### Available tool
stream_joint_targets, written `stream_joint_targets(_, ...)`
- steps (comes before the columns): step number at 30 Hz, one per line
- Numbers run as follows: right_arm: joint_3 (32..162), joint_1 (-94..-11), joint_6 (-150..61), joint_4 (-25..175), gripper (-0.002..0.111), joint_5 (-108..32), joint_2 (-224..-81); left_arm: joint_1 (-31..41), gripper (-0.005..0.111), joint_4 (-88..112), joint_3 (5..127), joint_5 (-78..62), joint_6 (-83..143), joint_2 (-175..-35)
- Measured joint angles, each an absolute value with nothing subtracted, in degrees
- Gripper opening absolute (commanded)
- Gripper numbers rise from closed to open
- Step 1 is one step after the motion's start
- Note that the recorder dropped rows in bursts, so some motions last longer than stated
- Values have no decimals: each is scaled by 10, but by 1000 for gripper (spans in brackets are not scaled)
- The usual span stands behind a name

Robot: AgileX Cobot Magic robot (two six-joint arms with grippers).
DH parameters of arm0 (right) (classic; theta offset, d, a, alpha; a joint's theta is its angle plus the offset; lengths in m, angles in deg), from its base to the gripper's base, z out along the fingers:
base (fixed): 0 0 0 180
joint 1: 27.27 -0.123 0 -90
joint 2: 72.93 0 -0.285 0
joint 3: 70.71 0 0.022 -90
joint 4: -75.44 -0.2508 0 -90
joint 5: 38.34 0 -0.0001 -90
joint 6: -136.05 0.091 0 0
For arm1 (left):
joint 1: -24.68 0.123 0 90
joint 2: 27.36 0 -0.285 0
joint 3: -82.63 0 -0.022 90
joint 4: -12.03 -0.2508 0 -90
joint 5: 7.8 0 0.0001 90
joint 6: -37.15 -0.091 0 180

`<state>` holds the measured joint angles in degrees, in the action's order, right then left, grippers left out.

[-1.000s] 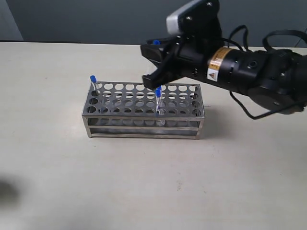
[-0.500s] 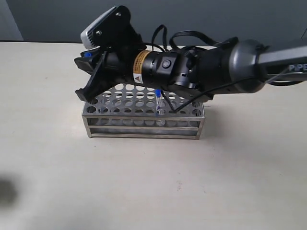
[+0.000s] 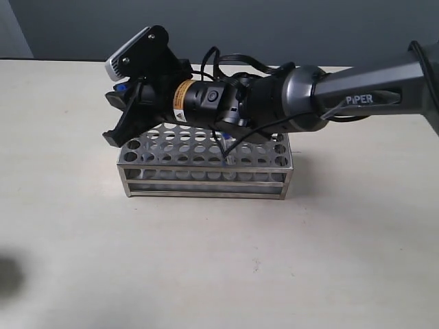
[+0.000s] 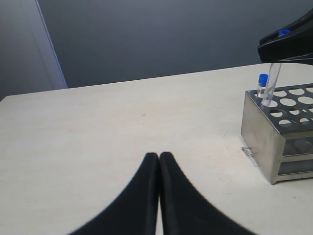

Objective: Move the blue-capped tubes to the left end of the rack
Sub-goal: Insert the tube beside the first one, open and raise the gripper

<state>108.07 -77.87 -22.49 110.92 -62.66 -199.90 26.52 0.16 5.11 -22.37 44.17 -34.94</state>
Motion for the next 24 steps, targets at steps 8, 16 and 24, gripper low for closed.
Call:
stream_joint_targets(8, 1092, -780, -226, 1112, -1, -599, -2021, 265, 1, 2, 51, -224, 442, -349)
stream_joint_targets(16, 1092, -780, -226, 1112, 16, -598, -2027, 265, 1, 2, 51, -224, 442, -349)
stream_joint_targets(24, 1092, -780, -226, 1103, 49, -584, -2027, 265, 1, 2, 51, -224, 442, -349)
